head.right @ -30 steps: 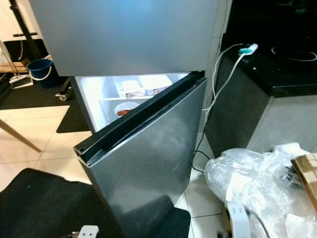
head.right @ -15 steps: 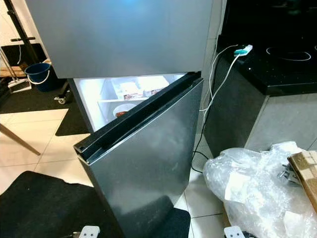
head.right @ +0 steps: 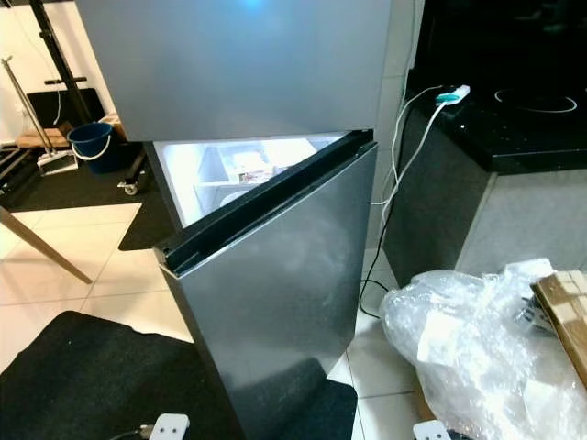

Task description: Restocking fridge

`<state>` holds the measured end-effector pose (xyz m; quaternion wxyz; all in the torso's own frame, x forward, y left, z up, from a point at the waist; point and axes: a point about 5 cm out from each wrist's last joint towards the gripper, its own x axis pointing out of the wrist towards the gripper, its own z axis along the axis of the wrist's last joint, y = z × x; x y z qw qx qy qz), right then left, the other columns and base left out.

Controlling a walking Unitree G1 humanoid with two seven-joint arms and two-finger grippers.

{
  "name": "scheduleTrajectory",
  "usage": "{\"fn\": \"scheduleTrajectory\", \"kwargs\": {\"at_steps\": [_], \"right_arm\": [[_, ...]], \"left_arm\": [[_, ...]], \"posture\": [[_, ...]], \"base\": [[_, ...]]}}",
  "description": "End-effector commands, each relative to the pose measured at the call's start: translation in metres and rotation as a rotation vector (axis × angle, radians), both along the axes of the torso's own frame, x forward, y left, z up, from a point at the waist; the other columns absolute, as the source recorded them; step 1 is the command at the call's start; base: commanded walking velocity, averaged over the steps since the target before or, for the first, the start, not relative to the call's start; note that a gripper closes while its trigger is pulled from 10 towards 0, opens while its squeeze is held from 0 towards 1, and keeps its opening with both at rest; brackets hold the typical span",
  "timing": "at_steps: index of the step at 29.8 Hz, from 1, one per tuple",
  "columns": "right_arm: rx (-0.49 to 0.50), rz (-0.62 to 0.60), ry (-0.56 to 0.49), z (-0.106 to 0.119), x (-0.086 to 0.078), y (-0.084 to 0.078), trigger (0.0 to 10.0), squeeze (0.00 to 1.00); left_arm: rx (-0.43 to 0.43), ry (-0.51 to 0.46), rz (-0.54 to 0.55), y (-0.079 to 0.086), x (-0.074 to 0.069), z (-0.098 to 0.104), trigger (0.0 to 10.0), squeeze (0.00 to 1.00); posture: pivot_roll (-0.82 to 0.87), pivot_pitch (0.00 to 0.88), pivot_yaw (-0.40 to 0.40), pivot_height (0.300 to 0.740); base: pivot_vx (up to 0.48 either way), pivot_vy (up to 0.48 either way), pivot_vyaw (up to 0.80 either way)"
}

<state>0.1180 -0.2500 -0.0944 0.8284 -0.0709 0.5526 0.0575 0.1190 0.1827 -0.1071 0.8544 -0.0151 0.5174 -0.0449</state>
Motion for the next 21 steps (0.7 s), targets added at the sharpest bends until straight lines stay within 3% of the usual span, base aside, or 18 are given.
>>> {"fn": "scheduleTrajectory", "kwargs": {"at_steps": [1, 11, 19, 21], "right_arm": [[0.005, -0.002, 0.005, -0.0017, -0.0035, 0.0024, 10.0, 0.00], [0.007, -0.001, 0.005, -0.0016, -0.0035, 0.0023, 10.0, 0.00], [0.030, 0.036, -0.014, -0.0003, 0.0012, 0.0050, 10.0, 0.00], [0.037, 0.041, -0.018, 0.0002, 0.0030, 0.0059, 10.0, 0.00]], "left_arm": [[0.003, 0.069, -0.023, -0.0028, -0.0158, -0.0054, 10.0, 0.00], [0.003, 0.069, -0.025, -0.0032, -0.0153, -0.0053, 10.0, 0.00], [0.010, 0.069, -0.015, -0.0018, -0.0153, -0.0053, 10.0, 0.00], [0.010, 0.069, -0.015, -0.0016, -0.0152, -0.0052, 10.0, 0.00]], "posture": [[-0.06, 0.000, -0.017, 0.740], [-0.07, 0.000, -0.016, 0.740], [-0.07, 0.000, -0.016, 0.740], [-0.07, 0.000, -0.016, 0.740]], "base": [[-0.322, 0.000, 0.00], [-0.337, 0.000, 0.00], [0.000, 0.000, 0.00], [0.000, 0.000, 0.65]]}}
